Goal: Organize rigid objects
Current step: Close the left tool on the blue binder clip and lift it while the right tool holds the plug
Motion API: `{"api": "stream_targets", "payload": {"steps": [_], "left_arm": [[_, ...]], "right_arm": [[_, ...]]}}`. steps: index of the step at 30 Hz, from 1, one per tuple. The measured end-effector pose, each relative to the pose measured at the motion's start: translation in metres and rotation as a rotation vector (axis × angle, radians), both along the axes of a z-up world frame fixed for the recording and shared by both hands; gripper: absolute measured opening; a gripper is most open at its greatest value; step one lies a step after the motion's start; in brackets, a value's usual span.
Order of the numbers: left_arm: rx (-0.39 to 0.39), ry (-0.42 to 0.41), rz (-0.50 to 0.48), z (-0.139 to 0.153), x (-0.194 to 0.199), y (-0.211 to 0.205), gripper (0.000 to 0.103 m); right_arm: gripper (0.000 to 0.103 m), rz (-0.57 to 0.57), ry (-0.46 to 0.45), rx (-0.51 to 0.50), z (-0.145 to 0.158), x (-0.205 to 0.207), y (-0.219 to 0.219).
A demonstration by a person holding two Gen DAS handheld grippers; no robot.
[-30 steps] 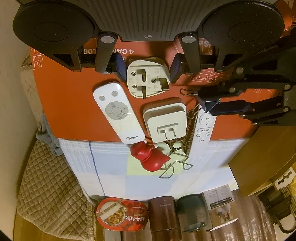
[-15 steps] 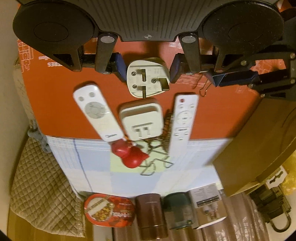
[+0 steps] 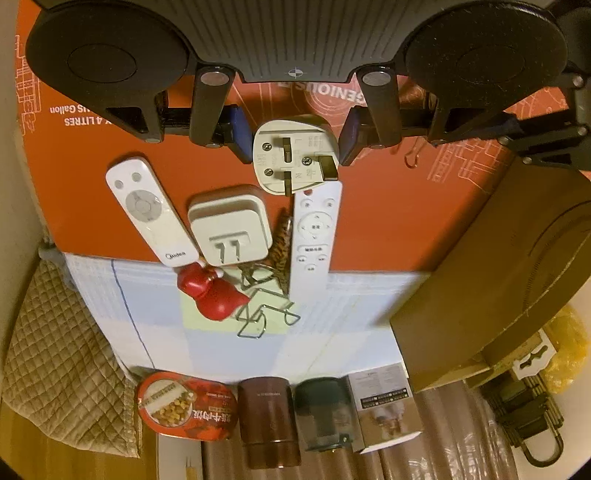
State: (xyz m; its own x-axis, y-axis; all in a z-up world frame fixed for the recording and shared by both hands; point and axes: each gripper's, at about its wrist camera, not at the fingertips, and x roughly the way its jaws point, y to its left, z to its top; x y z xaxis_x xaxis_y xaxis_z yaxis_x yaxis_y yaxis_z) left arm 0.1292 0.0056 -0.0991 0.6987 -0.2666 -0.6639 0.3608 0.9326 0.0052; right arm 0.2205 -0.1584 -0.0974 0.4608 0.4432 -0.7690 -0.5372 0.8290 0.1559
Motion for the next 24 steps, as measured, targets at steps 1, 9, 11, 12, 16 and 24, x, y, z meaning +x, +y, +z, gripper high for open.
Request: {"api": "stream_targets", "payload": {"steps": [1,9,11,12,16,24], "left_arm": [[-0.003,-0.008,0.002,0.001,0.0,0.0,0.017],[-0.021,0.005,0.047,-0.006,0.01,0.0,0.033],[-0.039,0.017,0.054,-0.01,0.015,-0.001,0.034],[-0.043,0.021,0.056,-0.012,0.017,-0.001,0.035],[-0.047,0.028,0.061,-0.019,0.024,-0.003,0.035],[-0.059,0.029,0.072,-0.02,0.028,0.0,0.032]], "right_arm": [[0.046,-0.003,-0.002,0.002,0.001,0.0,0.0],[0.046,-0.021,0.006,-0.006,-0.004,0.004,-0.005],[0.046,-0.023,0.005,-0.004,-0.004,0.005,-0.005],[0.046,-0.022,0.006,-0.004,-0.004,0.005,-0.005],[0.046,-0.021,0.007,-0.006,-0.005,0.006,-0.005],[0.046,-0.014,0.008,-0.003,-0.005,0.005,0.0]]}}
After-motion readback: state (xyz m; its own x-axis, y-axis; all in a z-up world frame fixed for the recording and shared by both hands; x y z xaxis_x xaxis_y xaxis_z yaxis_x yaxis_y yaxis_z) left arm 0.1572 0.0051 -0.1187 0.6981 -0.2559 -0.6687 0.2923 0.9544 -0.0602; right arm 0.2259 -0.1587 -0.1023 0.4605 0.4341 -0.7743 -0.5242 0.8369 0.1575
